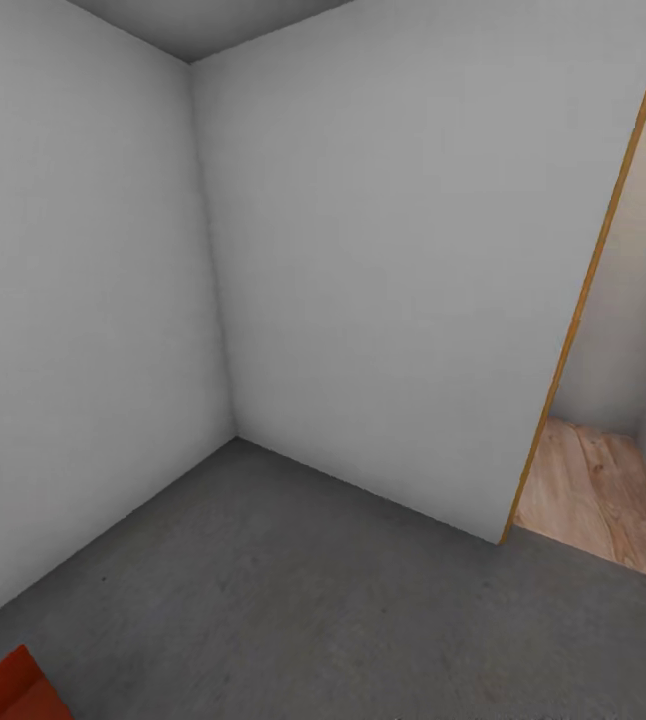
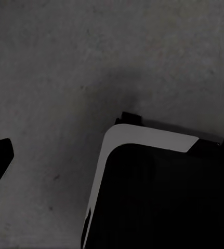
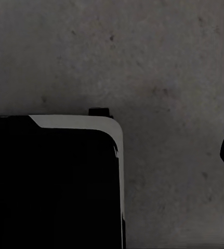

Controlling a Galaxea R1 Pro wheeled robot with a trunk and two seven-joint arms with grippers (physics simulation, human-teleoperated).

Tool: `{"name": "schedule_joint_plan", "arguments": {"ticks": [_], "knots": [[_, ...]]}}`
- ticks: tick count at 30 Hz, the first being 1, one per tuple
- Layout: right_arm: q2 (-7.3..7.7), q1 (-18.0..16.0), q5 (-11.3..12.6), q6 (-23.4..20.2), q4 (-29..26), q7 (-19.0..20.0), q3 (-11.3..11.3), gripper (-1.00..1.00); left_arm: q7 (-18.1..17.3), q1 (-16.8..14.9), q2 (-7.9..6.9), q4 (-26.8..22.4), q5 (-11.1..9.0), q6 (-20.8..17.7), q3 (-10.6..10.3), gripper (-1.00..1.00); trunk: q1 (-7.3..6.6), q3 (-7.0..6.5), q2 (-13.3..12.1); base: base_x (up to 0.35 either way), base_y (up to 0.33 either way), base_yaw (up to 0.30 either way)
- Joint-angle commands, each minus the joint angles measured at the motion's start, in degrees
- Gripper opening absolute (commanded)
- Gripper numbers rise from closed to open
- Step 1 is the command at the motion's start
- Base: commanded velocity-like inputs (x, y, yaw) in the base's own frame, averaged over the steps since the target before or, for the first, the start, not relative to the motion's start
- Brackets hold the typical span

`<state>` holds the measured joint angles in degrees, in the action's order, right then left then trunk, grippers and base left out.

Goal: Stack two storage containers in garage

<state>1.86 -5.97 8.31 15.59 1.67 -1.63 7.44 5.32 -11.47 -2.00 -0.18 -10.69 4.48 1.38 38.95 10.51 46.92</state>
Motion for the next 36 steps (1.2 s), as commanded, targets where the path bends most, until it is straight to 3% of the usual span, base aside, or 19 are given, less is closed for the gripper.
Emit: {"name": "schedule_joint_plan", "arguments": {"ticks": [1, 22, 28, 36], "knots": [[-0.02, -0.1, 0.6, 0.3, 0.2, -0.1, 0.4, 1.00, 0.0, 0.0, -0.04, 0.0, -0.2, 0.2, 0.0, 1.00, 0.01, 0.05, 0.1, 0.000, 0.000, -0.284], [0.06, -0.1, 0.7, 0.3, 0.2, -0.1, 0.3, 1.00, 0.1, 0.2, 0.02, -0.1, -0.4, 0.3, 0.0, 1.00, 0.01, -0.07, 0.1, 0.000, 0.000, -0.294], [0.05, -0.1, 2.4, 0.3, 0.2, -0.1, 0.4, 1.00, 0.1, 0.2, 0.01, -0.7, -0.4, 0.3, 0.0, 1.00, 0.01, -0.07, 0.1, 0.000, 0.000, -0.297], [0.11, -0.1, 2.7, 0.3, 0.2, 0.0, 0.5, 1.00, 0.1, 0.2, -0.02, -0.7, -0.3, 0.3, -0.1, 1.00, 0.01, -0.07, 0.1, 0.000, 0.000, -0.297]]}}
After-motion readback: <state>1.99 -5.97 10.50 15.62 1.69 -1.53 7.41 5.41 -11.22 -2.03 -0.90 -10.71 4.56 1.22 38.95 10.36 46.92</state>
